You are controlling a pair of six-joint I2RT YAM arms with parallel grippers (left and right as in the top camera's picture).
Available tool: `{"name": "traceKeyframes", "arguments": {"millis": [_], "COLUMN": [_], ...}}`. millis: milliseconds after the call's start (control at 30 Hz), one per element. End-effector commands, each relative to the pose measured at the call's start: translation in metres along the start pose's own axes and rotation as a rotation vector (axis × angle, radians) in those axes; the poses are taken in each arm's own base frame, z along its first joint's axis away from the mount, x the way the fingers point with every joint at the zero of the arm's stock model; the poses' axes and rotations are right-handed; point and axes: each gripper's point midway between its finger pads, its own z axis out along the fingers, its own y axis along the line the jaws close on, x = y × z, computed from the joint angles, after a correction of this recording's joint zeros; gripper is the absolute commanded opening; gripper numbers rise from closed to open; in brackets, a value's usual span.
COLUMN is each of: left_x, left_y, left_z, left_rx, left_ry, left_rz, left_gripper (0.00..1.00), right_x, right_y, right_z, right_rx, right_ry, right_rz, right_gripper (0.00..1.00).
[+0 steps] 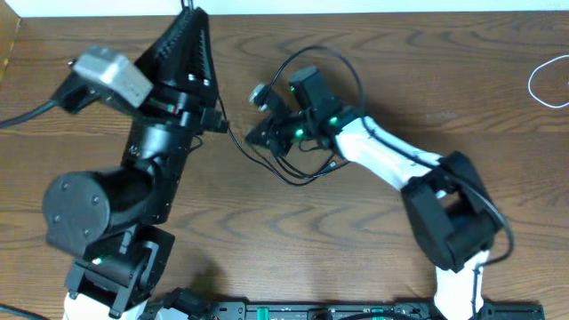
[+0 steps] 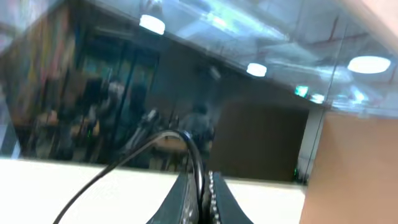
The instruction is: Untangle cables
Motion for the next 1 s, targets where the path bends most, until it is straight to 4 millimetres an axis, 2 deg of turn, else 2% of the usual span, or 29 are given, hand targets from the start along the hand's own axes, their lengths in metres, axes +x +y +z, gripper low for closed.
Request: {"name": "traceKeyframes", "arguments": {"millis": [0,100,200,267,300,367,400,433,500,533,567,633,700,733,800,867,900,967], "left_x": [0.017,0.049,0.083,0.096,0.099,0.092,0.078,0.063,0.031,0.019,0.001,-0.040,-0.055,-0.066,-0.073,-0.077,-0.078,-0.083], "left_y": [0.007,0.017,0.020,0.016,0.015,0.012,0.008,0.003,-0.007,-0.010,-0.014,-0.017,-0.013,-0.008,-0.004,-0.003,-0.004,-0.005], "left_z": [-0.003,-0.008,-0.014,-0.013,-0.011,-0.005,0.000,0.003,0.005,0.005,0.003,-0.007,-0.013,-0.019,-0.023,-0.027,-0.028,-0.029], "left_rx": [-0.032,-0.073,-0.069,-0.038,-0.028,-0.009,0.009,0.029,0.063,0.072,0.085,0.074,0.040,0.006,-0.025,-0.032,-0.031,-0.026], "left_ry": [0.081,0.214,0.352,0.397,0.406,0.367,0.308,0.245,0.123,0.074,0.007,-0.141,-0.199,-0.237,-0.260,-0.273,-0.277,-0.294], "left_rz": [-0.001,0.003,-0.002,-0.010,-0.012,0.012,0.023,0.025,0.028,0.029,0.031,0.029,0.024,0.018,0.013,0.011,0.010,0.009], "left_gripper": [0.08,0.08,0.08,0.08,0.08,0.08,0.07,0.08,0.08,0.07,0.08,0.08,0.07,0.07,0.07,0.08,0.07,0.07], "right_x": [-0.060,-0.084,-0.093,-0.091,-0.089,-0.078,-0.071,-0.067,-0.055,-0.051,-0.044,-0.027,-0.020,-0.016,-0.012,-0.005,0.000,0.009], "right_y": [0.013,0.013,-0.006,-0.013,-0.015,-0.021,-0.023,-0.025,-0.029,-0.030,-0.032,-0.031,-0.023,-0.010,0.006,0.011,0.013,0.016], "right_z": [-0.072,-0.125,-0.173,-0.185,-0.184,-0.171,-0.160,-0.152,-0.128,-0.120,-0.106,-0.071,-0.051,-0.036,-0.017,0.003,0.012,0.034], "right_rx": [0.092,0.152,0.275,0.296,0.297,0.298,0.292,0.286,0.265,0.258,0.246,0.206,0.157,0.088,0.004,-0.015,-0.026,-0.049], "right_ry": [-0.160,-0.252,-0.331,-0.338,-0.331,-0.284,-0.253,-0.233,-0.184,-0.168,-0.142,-0.081,-0.054,-0.036,-0.019,-0.005,0.002,0.013], "right_rz": [0.009,0.057,0.173,0.196,0.203,0.205,0.197,0.195,0.208,0.212,0.217,0.222,0.208,0.149,0.056,0.030,0.028,0.055], "right_gripper": [0.01,0.01,0.01,0.01,0.01,0.06,0.14,0.21,0.43,0.50,0.62,0.75,0.79,0.82,0.84,0.84,0.80,0.60]}}
